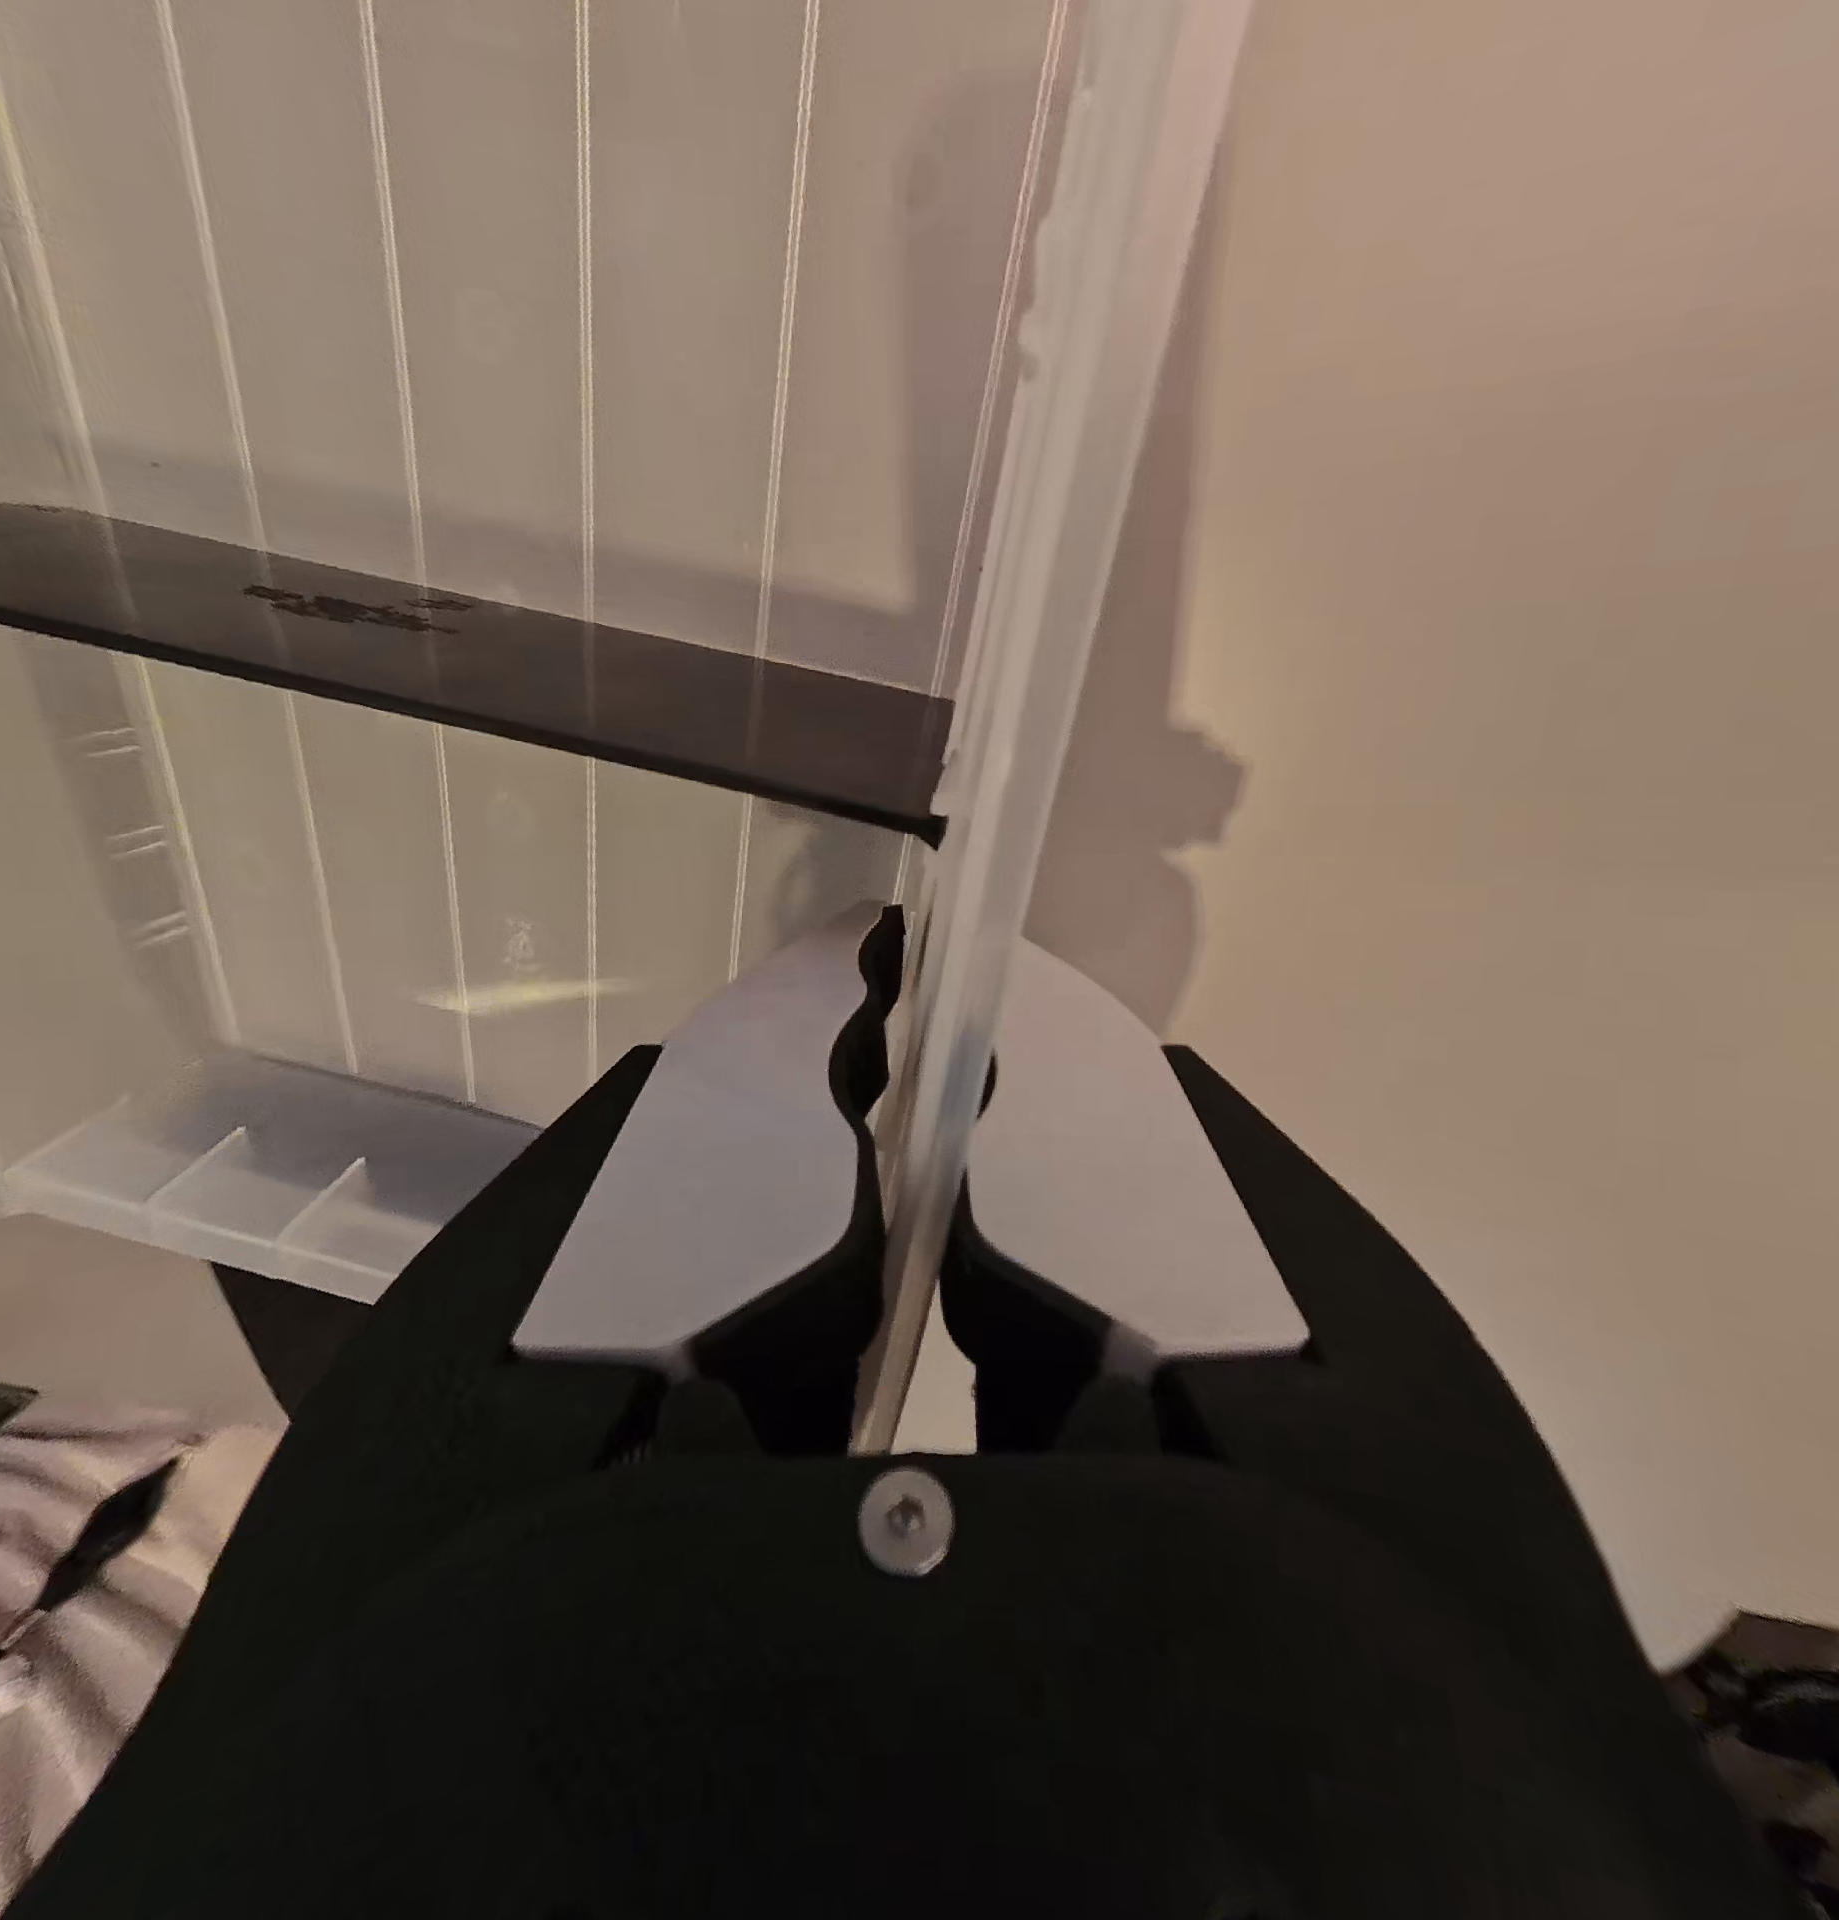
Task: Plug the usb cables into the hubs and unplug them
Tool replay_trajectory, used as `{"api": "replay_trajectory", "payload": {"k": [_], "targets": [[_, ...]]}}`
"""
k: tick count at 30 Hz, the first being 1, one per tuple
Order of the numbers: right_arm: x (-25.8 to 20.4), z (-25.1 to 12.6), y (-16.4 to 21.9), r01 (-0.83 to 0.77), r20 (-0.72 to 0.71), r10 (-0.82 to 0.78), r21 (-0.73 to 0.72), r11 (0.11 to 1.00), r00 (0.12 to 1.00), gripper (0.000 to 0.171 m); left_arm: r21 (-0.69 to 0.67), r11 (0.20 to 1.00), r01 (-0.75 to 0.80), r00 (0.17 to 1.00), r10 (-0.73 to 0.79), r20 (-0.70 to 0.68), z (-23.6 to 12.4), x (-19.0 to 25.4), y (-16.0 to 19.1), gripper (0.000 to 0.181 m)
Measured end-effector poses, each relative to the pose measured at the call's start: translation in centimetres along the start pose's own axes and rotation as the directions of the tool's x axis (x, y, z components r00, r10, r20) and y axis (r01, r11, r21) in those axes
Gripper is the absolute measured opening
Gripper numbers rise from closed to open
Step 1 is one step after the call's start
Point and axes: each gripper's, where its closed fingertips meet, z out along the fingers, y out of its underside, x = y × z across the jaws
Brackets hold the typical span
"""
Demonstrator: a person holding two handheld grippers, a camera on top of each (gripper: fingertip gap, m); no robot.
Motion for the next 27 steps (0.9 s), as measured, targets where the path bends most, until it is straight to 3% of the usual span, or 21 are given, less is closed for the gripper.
{"api": "replay_trajectory", "payload": {"k": [7,12,16,19,27], "targets": [[-0.4,0.8,-1.7,0.035,-0.004,-0.035,0.003,0.999,0.999,0.005,0.155,0.937,0.313,0.95,-0.307,-0.059,-5.4,-9.0,5.3,0.008],[1.8,0.6,-1.9,0.018,-0.004,-0.018,-0.01,1.0,1.0,0.006,0.238,0.88,0.411,0.906,-0.424,0.002,-8.2,-13.2,8.8,0.008],[4.0,0.2,-1.8,-0.032,-0.01,0.032,-0.007,0.999,0.999,0.006,0.296,0.823,0.485,0.861,-0.508,0.0,-9.4,-15.1,10.0,0.008],[5.4,0.0,-1.5,-0.039,-0.009,0.039,-0.008,0.999,0.999,0.006,0.329,0.773,0.542,0.832,-0.549,-0.082,-9.7,-15.5,10.3,0.01],[7.4,-0.3,-1.0,-0.023,-0.009,0.023,-0.011,1.0,1.0,0.005,0.343,0.739,0.58,0.805,-0.586,-0.098,-10.2,-15.9,11.1,0.011]]}}
